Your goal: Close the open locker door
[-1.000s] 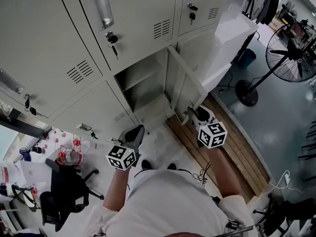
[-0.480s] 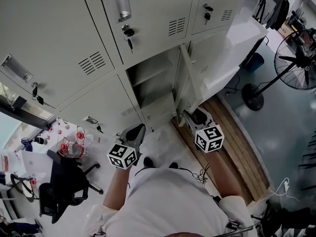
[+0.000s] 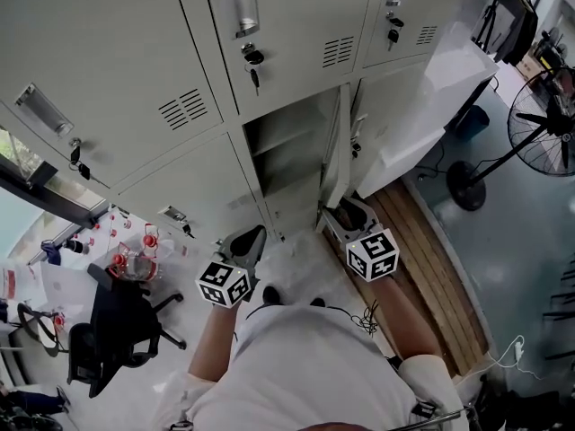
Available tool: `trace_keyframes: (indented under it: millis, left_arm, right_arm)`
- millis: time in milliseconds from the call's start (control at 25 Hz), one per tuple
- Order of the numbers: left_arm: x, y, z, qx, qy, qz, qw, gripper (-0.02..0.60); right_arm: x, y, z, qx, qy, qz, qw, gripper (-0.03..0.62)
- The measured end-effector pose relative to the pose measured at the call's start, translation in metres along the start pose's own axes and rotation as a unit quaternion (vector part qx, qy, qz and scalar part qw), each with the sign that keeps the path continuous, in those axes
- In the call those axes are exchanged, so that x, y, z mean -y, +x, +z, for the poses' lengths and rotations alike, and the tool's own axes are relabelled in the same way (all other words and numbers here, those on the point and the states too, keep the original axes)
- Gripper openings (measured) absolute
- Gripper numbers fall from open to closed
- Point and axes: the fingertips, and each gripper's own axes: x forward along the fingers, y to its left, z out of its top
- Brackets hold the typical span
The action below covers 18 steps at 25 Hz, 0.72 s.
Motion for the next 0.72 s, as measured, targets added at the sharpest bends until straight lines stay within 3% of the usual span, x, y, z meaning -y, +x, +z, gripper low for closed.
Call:
trace_keyframes:
  millis: [720]
  left_arm:
    - [-0.026, -0.016, 0.005, 0.012, -0.005, 0.038, 0.9992, 0.015]
  right_arm:
    - [-0.042, 0.058, 0.014, -0.005, -0.021, 0.070, 0.997, 0.158]
